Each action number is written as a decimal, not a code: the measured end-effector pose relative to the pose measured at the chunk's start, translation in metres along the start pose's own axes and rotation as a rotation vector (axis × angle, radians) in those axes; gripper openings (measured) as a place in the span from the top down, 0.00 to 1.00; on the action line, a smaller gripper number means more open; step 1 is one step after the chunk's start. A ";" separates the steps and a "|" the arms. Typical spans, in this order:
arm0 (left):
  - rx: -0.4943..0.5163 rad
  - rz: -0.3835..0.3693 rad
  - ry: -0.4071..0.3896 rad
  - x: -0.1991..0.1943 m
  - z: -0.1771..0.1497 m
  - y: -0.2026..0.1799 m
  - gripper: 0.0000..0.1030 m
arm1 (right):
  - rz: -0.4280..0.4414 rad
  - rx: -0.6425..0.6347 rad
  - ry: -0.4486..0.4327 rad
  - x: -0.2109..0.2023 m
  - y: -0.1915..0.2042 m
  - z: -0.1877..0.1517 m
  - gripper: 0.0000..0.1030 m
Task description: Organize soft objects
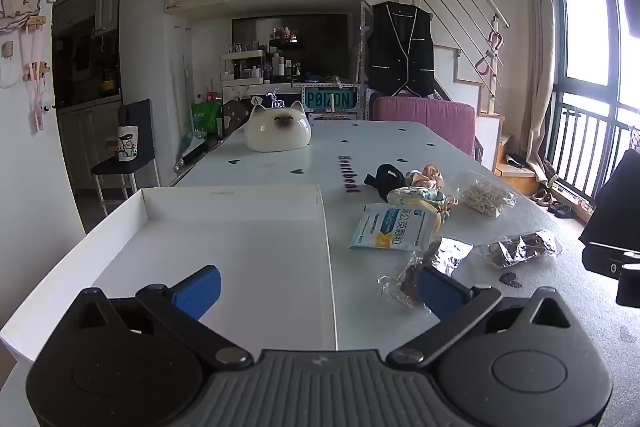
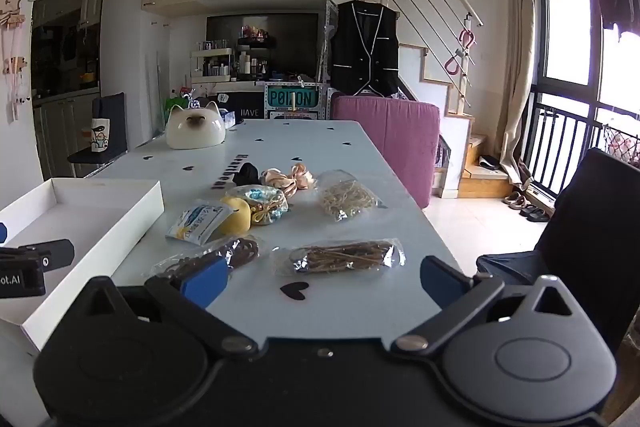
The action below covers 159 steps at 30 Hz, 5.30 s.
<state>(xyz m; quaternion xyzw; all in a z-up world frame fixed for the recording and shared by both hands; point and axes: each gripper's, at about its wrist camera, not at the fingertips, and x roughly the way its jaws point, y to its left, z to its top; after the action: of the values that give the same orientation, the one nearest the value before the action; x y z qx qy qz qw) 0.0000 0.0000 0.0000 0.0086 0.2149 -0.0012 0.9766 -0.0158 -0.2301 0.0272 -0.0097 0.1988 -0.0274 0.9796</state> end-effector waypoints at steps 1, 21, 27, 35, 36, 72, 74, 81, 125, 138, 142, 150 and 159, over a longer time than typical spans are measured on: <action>0.005 0.003 -0.001 0.000 0.000 0.000 0.00 | 0.000 0.000 0.004 0.000 0.000 0.000 0.00; 0.003 0.002 0.002 0.000 0.000 0.000 0.00 | -0.001 0.001 0.009 0.000 0.000 -0.002 0.00; 0.003 0.002 0.003 0.000 0.000 0.000 0.00 | -0.001 0.002 0.009 0.000 0.000 -0.002 0.00; 0.002 0.002 0.004 0.000 0.000 0.000 0.00 | 0.000 0.002 0.010 0.000 0.000 -0.002 0.00; 0.002 0.002 0.004 0.000 0.000 0.000 0.00 | 0.000 0.002 0.010 0.000 0.000 -0.002 0.00; 0.001 0.001 0.007 0.000 0.000 -0.001 0.00 | 0.001 0.002 0.011 -0.001 -0.001 -0.004 0.00; 0.001 0.000 0.007 0.000 0.000 0.000 0.00 | 0.001 0.002 0.011 -0.001 -0.001 -0.004 0.00; 0.001 0.001 0.007 0.000 0.000 -0.001 0.00 | 0.001 0.002 0.012 -0.001 -0.001 -0.003 0.00; 0.175 -0.318 0.062 0.057 0.023 -0.070 0.00 | -0.001 0.009 0.018 0.087 -0.047 0.047 0.00; 0.249 -0.370 0.220 0.104 0.032 -0.076 0.04 | -0.156 -0.201 0.266 0.217 -0.006 0.044 0.00; 0.244 -0.413 0.298 0.121 0.037 -0.075 0.05 | -0.111 -0.219 0.336 0.232 -0.002 0.035 0.00; 0.265 -0.447 0.384 0.148 0.041 -0.078 0.05 | -0.099 -0.281 0.344 0.210 -0.012 0.016 0.00; 0.222 -0.387 0.459 0.174 0.039 -0.076 0.38 | -0.006 -0.198 0.367 0.164 -0.042 -0.001 0.00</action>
<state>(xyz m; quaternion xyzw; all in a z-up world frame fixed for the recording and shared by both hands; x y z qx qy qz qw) 0.1736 -0.0763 -0.0389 0.0740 0.4258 -0.2081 0.8774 0.1322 -0.2811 -0.0362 -0.1013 0.3757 -0.0119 0.9211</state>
